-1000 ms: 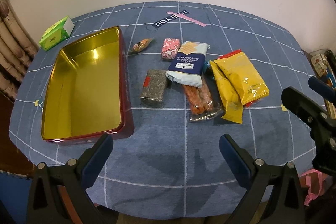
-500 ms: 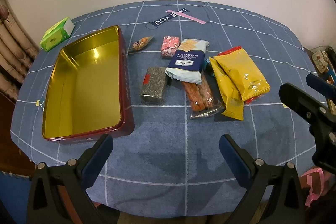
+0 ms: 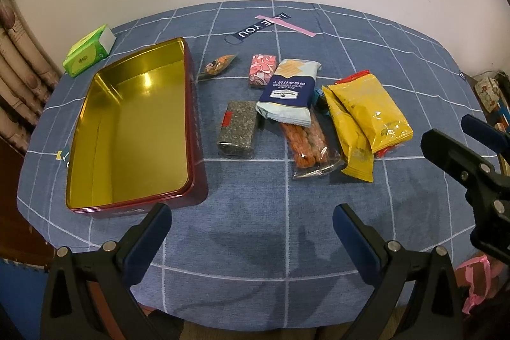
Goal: Organize snacks
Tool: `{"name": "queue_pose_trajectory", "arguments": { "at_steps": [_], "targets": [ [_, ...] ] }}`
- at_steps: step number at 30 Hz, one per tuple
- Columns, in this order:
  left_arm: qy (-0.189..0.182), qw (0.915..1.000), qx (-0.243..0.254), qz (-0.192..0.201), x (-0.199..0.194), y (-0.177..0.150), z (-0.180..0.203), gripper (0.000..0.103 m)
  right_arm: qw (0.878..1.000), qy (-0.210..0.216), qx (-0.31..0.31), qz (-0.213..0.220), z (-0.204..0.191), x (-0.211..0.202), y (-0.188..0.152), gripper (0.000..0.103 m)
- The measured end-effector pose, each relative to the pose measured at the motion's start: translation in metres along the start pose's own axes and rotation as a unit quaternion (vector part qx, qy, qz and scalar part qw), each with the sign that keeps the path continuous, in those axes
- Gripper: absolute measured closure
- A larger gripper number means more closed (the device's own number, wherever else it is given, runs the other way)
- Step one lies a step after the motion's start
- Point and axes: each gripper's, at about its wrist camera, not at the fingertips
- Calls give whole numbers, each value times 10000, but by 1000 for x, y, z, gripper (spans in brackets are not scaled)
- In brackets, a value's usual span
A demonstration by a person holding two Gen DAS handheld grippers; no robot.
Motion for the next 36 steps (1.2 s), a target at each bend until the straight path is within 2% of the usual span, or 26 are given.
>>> {"name": "queue_pose_trajectory", "arguments": {
  "at_steps": [26,36],
  "targets": [
    [-6,10000,24,0,2,1,1,0,10000,27,15,-31,-1,3,-2,16],
    [6,10000,-56,48,1,2,-12,0,9997,48,26,-232,12,18,-3,31]
  ]
}}
Point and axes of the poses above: each gripper's, at about its wrist camera, not at the fingertips, and x roughly the way its jaws point, z to its right, y to its top, and after that the axes turned 4 degrees about -z, right-handed
